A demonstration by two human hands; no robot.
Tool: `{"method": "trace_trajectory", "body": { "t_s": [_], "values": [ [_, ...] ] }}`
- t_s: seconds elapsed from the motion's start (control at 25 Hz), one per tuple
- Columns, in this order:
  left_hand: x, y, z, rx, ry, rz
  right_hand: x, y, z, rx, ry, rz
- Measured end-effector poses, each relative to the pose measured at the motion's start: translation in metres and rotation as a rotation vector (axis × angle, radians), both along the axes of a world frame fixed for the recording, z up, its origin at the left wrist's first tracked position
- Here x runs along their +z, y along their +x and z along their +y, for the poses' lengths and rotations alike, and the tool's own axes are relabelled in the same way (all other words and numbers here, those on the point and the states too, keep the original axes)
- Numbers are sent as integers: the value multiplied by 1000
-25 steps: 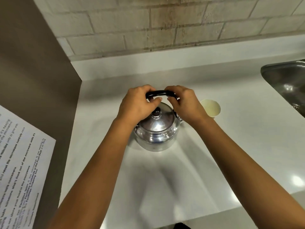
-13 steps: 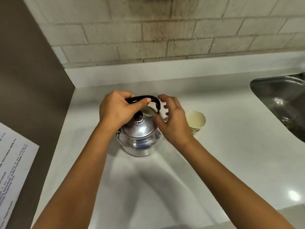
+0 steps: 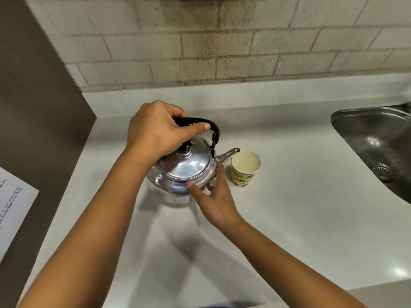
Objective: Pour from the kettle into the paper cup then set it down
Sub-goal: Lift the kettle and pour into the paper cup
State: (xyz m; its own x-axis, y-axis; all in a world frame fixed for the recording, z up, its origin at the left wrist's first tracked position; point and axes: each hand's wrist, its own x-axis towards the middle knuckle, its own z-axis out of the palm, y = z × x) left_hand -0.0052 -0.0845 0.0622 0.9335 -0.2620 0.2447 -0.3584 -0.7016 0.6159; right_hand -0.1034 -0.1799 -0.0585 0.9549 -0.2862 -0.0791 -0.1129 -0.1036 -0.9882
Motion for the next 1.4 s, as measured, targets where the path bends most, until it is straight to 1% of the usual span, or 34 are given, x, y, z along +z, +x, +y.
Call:
{"method": "trace_trajectory", "body": {
  "t_s": [0.16, 0.28, 0.56, 1.0, 1.4],
  "values": [
    [9, -2, -14, 3, 98, -48, 4, -1, -2, 11, 113, -57],
    [14, -3, -24, -13, 200, -101, 4, 0, -2, 30, 180, -53],
    [23, -5, -44, -73, 358, -202, 0, 9, -9, 36, 262, -59],
    [30, -5, -64, -145, 518, -287, -1, 10, -7, 56, 349, -80],
    [32, -8, -74, -199, 593, -343, 2, 12, -7, 51, 370, -57]
  ]
}}
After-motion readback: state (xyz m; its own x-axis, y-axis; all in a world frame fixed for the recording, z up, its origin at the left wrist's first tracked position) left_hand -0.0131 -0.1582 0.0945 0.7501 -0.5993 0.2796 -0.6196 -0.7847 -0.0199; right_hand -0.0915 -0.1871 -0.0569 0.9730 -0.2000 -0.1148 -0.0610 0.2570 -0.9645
